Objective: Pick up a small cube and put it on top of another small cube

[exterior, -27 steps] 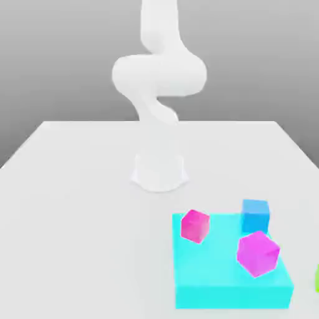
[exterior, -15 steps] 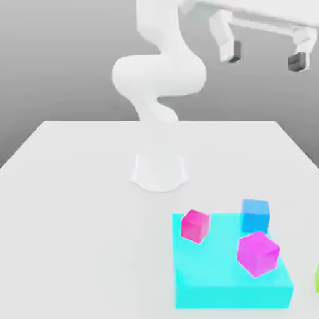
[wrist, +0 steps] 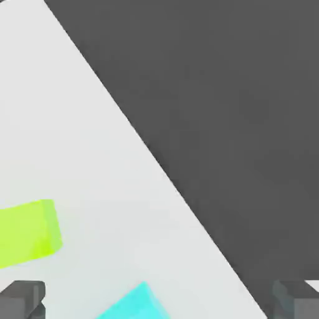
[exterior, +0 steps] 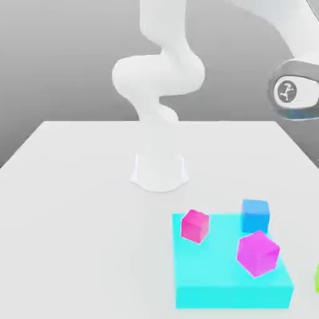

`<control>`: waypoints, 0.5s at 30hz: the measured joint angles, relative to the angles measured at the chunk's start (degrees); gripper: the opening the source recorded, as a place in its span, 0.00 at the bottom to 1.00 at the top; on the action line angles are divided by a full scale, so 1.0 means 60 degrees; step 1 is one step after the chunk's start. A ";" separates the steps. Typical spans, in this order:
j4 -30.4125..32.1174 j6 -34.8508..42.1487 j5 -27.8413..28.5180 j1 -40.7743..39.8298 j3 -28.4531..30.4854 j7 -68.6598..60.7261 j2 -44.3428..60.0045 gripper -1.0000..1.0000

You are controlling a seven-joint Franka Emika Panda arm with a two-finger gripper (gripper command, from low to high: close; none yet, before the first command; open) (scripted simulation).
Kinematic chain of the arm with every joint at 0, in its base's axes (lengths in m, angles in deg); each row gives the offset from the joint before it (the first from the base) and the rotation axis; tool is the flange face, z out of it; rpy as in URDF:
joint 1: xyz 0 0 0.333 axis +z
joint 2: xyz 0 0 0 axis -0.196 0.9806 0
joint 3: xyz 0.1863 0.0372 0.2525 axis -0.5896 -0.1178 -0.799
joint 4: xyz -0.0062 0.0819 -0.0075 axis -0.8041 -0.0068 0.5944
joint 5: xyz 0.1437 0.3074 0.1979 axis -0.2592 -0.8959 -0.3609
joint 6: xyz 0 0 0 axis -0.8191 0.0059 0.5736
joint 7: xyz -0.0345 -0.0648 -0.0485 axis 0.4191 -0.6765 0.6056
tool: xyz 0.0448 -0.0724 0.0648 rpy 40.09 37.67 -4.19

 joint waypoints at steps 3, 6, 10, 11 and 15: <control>-0.0058 -0.0291 0.0218 0.0335 -0.0216 -0.0284 0.1037 0.50; -0.0270 -0.0931 0.0656 0.0708 0.0091 -0.0087 0.2079 0.50; -0.0420 -0.1370 0.0933 0.0955 0.0384 0.0102 0.2686 0.00; -0.0420 -0.1369 0.0932 0.0954 0.0384 0.0102 0.2686 0.00; -0.0425 -0.1379 0.0937 0.0965 0.0391 0.0103 0.2709 0.00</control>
